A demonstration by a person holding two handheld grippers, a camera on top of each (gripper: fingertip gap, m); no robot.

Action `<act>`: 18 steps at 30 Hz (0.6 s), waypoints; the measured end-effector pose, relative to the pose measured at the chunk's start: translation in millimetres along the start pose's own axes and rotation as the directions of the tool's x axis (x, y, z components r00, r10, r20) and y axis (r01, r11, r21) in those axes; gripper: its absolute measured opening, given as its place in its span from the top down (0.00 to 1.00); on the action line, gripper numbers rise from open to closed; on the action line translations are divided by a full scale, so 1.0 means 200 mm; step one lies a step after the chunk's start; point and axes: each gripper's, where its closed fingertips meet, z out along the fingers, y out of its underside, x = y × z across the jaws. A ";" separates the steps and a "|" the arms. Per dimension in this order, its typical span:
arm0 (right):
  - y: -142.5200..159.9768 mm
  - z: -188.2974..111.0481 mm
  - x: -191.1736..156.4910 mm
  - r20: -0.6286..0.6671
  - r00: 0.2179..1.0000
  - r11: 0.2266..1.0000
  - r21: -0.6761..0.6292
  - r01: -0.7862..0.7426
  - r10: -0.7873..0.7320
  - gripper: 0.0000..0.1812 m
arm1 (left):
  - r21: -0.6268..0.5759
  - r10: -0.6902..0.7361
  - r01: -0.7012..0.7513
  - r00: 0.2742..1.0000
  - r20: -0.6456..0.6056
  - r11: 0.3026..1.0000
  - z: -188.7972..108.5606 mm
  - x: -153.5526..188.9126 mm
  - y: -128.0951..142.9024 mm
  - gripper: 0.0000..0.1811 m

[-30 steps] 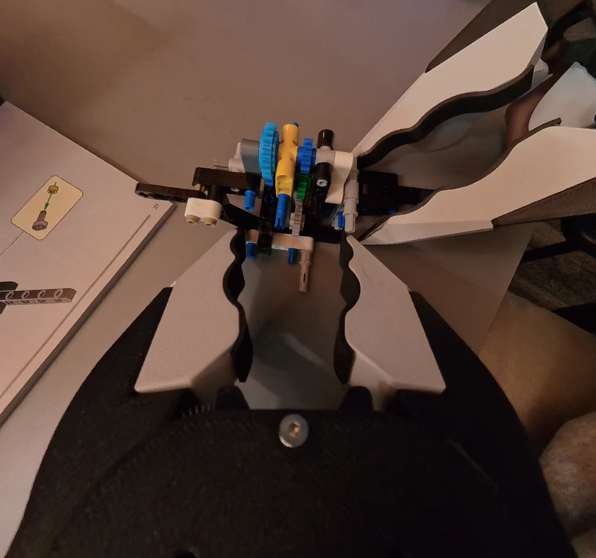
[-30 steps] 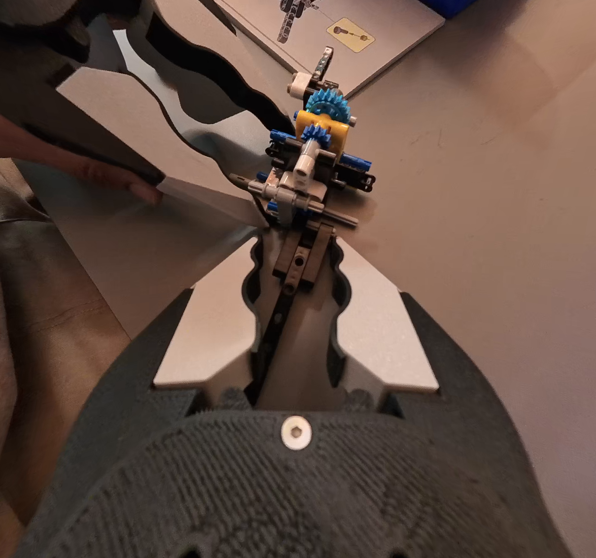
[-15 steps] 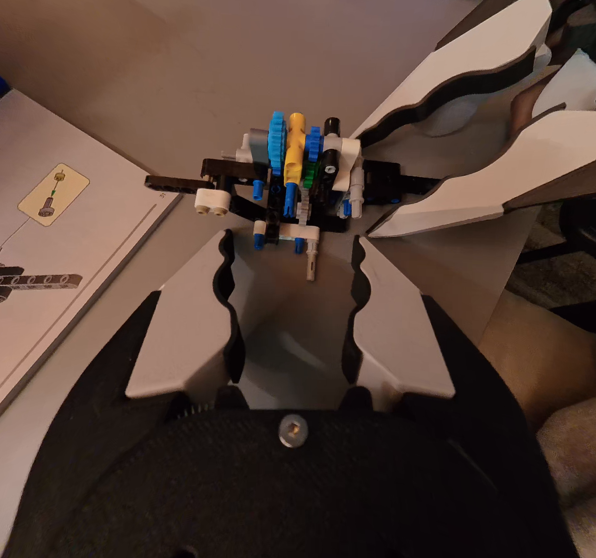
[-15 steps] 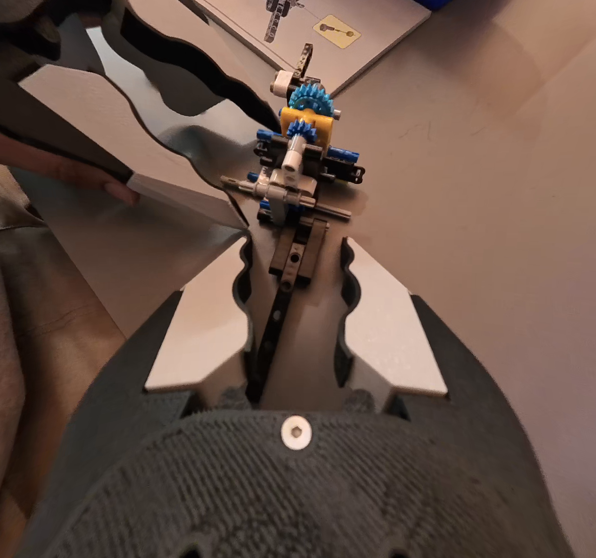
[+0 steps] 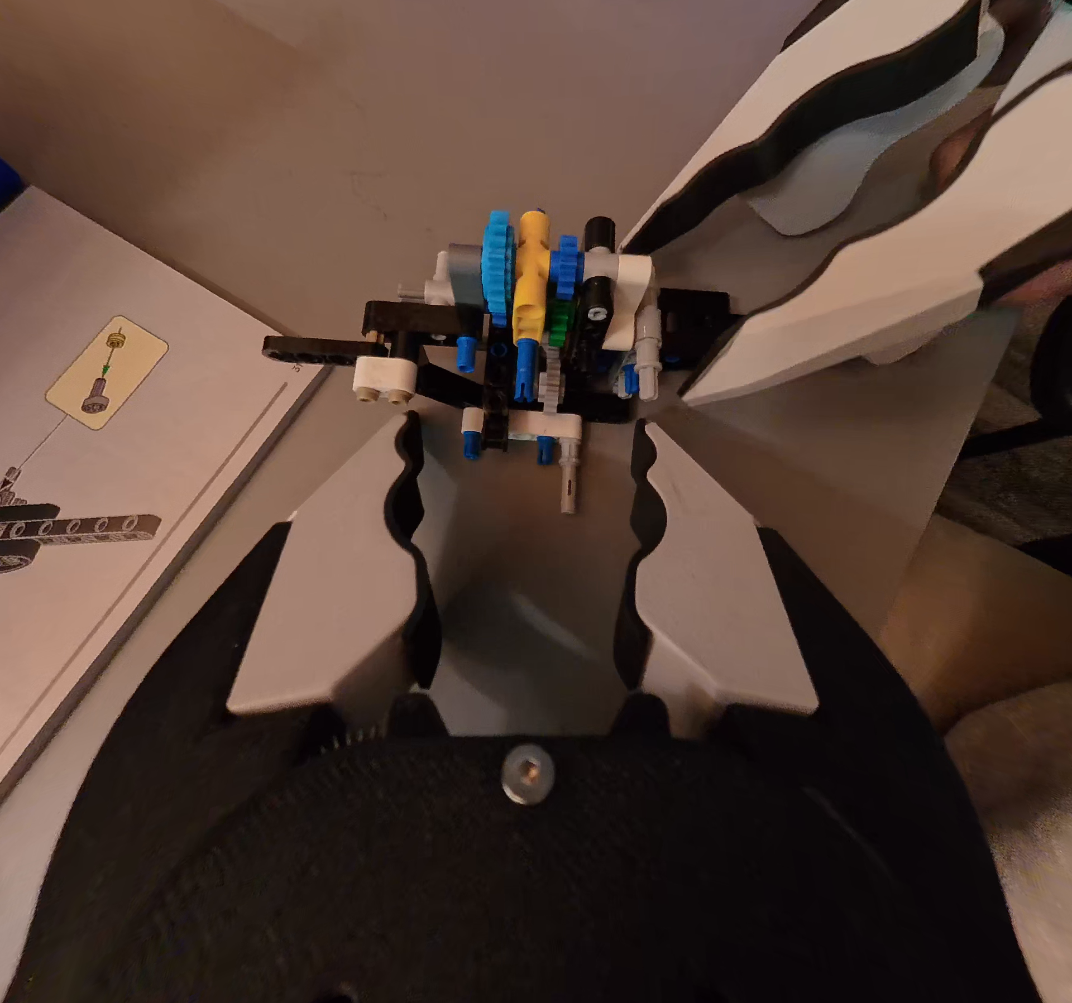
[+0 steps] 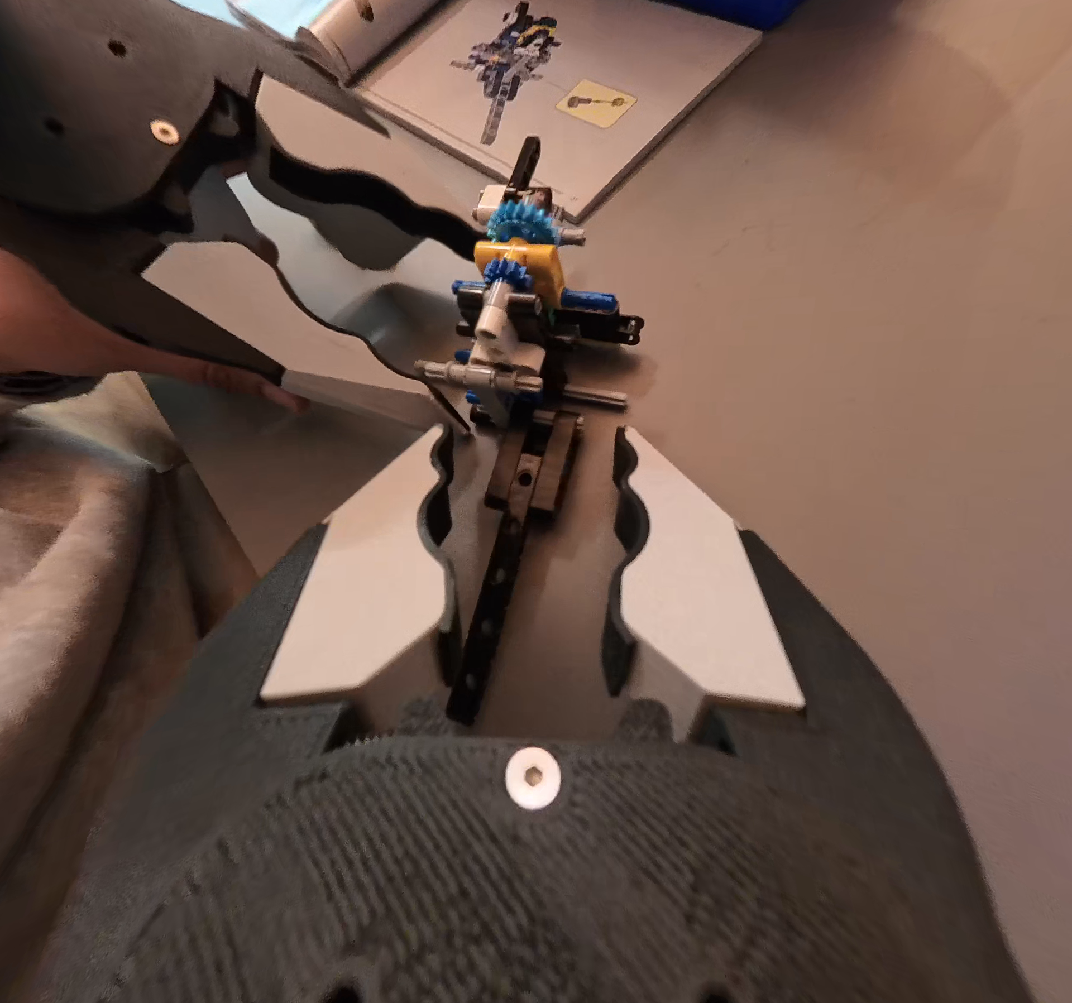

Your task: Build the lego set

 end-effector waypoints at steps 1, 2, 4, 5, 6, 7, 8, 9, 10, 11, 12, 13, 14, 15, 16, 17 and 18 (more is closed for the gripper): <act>-0.01 -0.01 0.00 0.012 1.000 1.000 0.008 -0.014 0.014 0.71 | 0.000 0.000 0.000 1.000 0.000 1.000 0.00 0.00 0.00 0.61; -0.01 -0.01 0.00 0.019 1.000 1.000 0.014 -0.025 0.024 0.71 | 0.001 0.000 0.000 1.000 0.000 1.000 0.00 0.00 0.00 0.61; 0.00 -0.02 0.00 0.024 0.999 0.999 0.013 -0.041 0.041 0.71 | 0.001 0.000 0.000 1.000 -0.001 1.000 0.00 0.00 0.00 0.61; 0.01 -0.03 0.00 0.021 0.999 0.999 0.014 -0.047 0.047 0.71 | 0.001 0.000 0.000 1.000 -0.001 1.000 0.00 0.00 0.00 0.61; 0.01 -0.04 0.01 0.016 0.999 0.999 0.017 -0.051 0.051 0.71 | 0.001 0.000 0.000 1.000 -0.001 1.000 0.00 0.00 0.00 0.61; 0.02 -0.05 0.01 0.013 0.998 0.998 0.021 -0.056 0.055 0.71 | 0.001 0.000 0.000 1.000 -0.002 1.000 0.00 0.00 0.00 0.62; 0.01 -0.05 0.01 0.013 0.998 0.998 0.028 -0.060 0.060 0.71 | 0.001 0.000 0.000 1.000 -0.004 1.000 0.00 0.00 0.00 0.62; 0.01 -0.06 0.01 0.016 0.998 0.997 0.037 -0.064 0.063 0.72 | 0.001 0.000 0.000 1.000 -0.005 1.000 0.00 0.00 0.00 0.62; 0.01 -0.06 0.01 0.021 0.998 0.997 0.041 -0.065 0.064 0.72 | 0.001 0.001 -0.001 1.000 -0.004 1.000 0.00 0.00 -0.01 0.62; 0.01 -0.06 0.01 0.022 0.998 0.997 0.041 -0.065 0.064 0.72 | 0.001 0.002 -0.002 1.000 -0.003 1.000 0.01 0.00 -0.01 0.62; 0.01 -0.06 0.01 0.019 0.998 0.997 0.035 -0.063 0.062 0.73 | 0.001 0.002 -0.002 1.000 -0.003 1.000 0.01 0.00 -0.01 0.62; 0.02 -0.05 0.01 0.012 0.998 0.998 0.025 -0.054 0.054 0.73 | 0.001 0.002 -0.002 1.000 -0.003 1.000 0.01 0.00 -0.01 0.62; 0.03 -0.04 0.01 -0.001 0.999 0.999 0.012 -0.038 0.038 0.73 | 0.001 0.003 -0.003 1.000 -0.005 1.000 0.01 0.00 -0.01 0.63; 0.03 -0.04 0.01 -0.021 1.000 1.000 -0.002 -0.015 0.015 0.73 | 0.001 0.003 -0.003 1.000 -0.004 1.000 0.01 0.00 -0.01 0.63; 0.04 -0.03 0.01 -0.043 0.999 1.000 -0.017 0.014 -0.014 0.73 | 0.001 0.003 -0.003 1.000 -0.005 1.000 0.01 0.00 -0.01 0.63; 0.05 -0.01 0.00 -0.060 0.997 0.999 -0.034 0.042 -0.044 0.72 | 0.002 0.004 -0.004 1.000 -0.006 1.000 0.01 0.01 -0.01 0.63; 0.06 0.00 -0.01 -0.075 0.995 0.996 -0.052 0.069 -0.072 0.71 | 0.002 0.007 -0.007 1.000 -0.010 1.000 0.01 0.01 -0.01 0.64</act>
